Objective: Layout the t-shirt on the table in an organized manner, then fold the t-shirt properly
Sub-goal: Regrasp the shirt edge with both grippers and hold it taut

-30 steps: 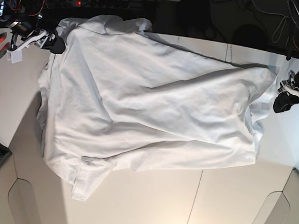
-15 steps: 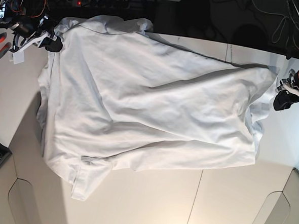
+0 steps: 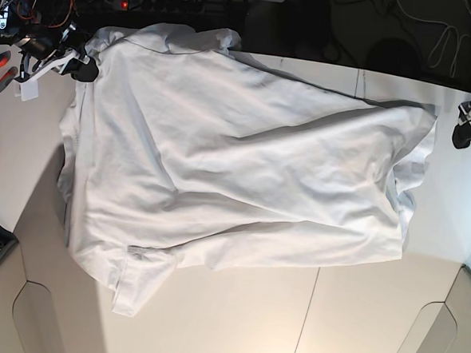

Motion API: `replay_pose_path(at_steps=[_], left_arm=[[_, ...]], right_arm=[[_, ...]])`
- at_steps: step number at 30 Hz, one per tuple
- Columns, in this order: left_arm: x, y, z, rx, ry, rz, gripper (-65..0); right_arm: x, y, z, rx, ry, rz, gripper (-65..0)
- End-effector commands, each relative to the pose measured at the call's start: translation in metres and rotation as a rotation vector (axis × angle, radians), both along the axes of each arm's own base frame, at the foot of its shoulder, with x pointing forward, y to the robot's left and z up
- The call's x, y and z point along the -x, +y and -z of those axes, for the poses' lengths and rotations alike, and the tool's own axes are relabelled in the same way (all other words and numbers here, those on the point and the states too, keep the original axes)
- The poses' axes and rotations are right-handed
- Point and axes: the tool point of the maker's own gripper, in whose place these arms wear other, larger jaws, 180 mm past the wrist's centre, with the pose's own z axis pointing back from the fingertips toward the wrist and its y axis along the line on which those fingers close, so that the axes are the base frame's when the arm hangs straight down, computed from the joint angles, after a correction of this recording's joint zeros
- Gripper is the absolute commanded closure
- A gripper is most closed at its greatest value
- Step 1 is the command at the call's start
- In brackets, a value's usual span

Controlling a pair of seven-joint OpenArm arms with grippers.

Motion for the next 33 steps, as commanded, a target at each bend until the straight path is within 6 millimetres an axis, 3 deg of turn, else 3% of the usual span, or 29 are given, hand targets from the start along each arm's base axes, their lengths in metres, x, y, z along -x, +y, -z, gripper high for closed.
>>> replay_pose_path(at_steps=[1, 6, 15, 29, 33], left_arm=[[-0.003, 0.006, -0.014, -0.009, -0.045, 0.000, -37.2], [0.013, -0.010, 0.000, 0.063, -0.038, -0.025, -37.2], [0.015, -0.049, 0.017, 0.182, -0.074, -0.041, -37.2], [0.004, -0.048, 0.018, 0.174, -0.087, -0.045, -37.1], [0.000, -0.057, 0.025, 0.198, -0.074, -0.030, -37.1]], right_arm=[[-0.008, -0.005, -0.008, 0.007, -0.034, 0.001, 0.0], [-0.012, -0.005, -0.009, 0.006, -0.042, -0.001, 0.0], [-0.011, -0.004, -0.009, 0.006, -0.038, -0.004, 0.0], [-0.012, -0.004, -0.009, 0.006, -0.038, -0.003, 0.0], [-0.012, -0.004, -0.009, 0.006, -0.038, -0.003, 0.0]])
